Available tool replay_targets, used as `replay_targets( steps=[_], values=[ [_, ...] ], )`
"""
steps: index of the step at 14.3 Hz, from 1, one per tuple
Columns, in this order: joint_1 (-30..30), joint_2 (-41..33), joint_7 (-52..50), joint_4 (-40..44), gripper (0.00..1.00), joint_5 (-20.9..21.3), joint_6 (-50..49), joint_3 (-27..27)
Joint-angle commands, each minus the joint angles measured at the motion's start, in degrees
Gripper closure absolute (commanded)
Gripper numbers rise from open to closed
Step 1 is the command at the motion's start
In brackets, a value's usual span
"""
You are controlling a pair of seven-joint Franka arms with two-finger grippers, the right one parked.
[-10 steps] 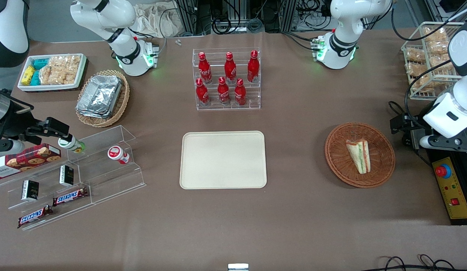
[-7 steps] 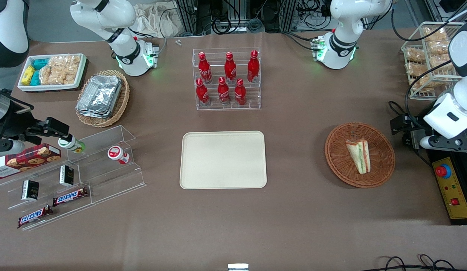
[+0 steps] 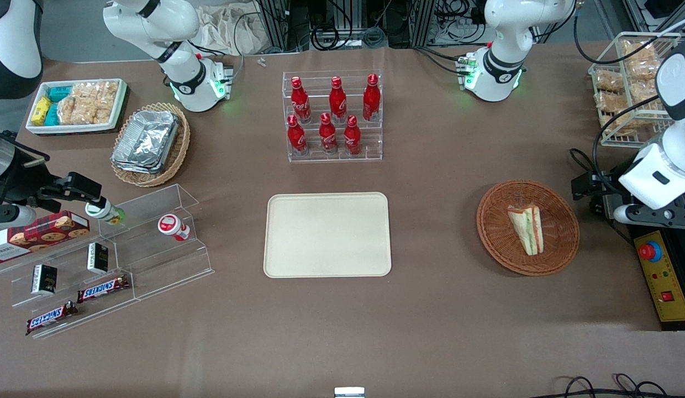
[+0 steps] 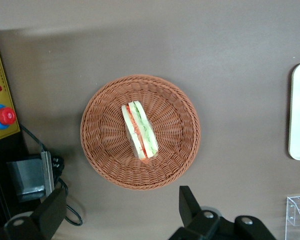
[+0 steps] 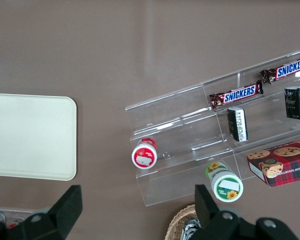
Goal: Place sandwich from basket to tray
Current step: 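Move the left gripper toward the sandwich in the wicker basket, then lower the open left gripper around the wrapped sandwich and close it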
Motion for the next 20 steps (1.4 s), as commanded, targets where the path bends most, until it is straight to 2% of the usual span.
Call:
replay_targets(
  steps=[1, 6, 11, 14, 17, 20],
  values=[
    [0.3, -1.1, -7.6, -5.6, 0.00, 0.9, 4.3, 0.1],
    [1.2, -2.8, -17.2, -21.5, 0.00, 0.5, 22.1, 0.1],
    [1.2, -0.9, -23.4, -31.7, 0.00, 0.6, 36.5, 0.1],
    [0.8, 1.4, -27.7, -32.5, 0.00, 0.6, 38.1, 0.0],
    [0.8, 2.8, -27.7, -32.6, 0.00, 0.7, 38.4, 0.0],
    [0.7, 5.3, -27.2, -34.2, 0.00, 0.8, 43.2, 0.0]
  ],
)
